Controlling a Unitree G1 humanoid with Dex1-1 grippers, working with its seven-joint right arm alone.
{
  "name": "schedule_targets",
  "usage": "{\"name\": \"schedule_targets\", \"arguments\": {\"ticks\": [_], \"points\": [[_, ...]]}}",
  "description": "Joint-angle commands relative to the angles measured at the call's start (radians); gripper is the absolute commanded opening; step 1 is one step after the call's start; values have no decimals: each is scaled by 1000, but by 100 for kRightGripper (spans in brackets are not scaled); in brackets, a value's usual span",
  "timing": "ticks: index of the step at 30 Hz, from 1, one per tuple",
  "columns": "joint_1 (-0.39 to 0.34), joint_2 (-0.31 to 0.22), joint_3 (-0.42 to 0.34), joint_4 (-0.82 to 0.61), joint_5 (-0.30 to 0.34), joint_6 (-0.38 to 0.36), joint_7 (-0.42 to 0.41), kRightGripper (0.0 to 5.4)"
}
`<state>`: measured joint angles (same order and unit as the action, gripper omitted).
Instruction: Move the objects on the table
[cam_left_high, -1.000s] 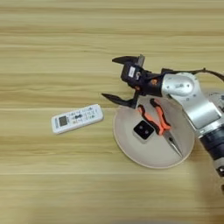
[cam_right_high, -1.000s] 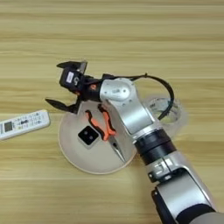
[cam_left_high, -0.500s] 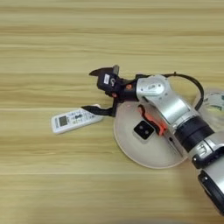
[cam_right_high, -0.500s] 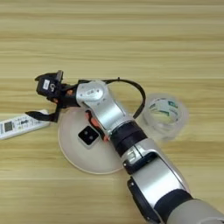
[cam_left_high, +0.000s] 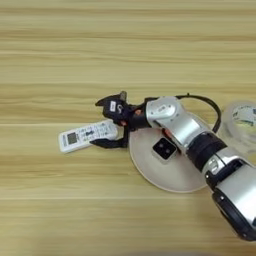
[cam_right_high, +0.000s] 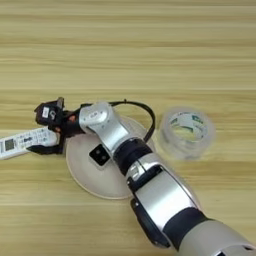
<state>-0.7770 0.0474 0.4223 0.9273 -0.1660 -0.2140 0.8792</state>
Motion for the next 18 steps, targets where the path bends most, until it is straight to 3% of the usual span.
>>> {"name": "schedule_targets", "arguments": {"ticks": [1,12,18], "points": [[-119,30,-33,56,0,-41,-39,538],[-162,60,-73,211,-14,-35,-41,538],[-166,77,-102,243,-9,28,-8,538]]}}
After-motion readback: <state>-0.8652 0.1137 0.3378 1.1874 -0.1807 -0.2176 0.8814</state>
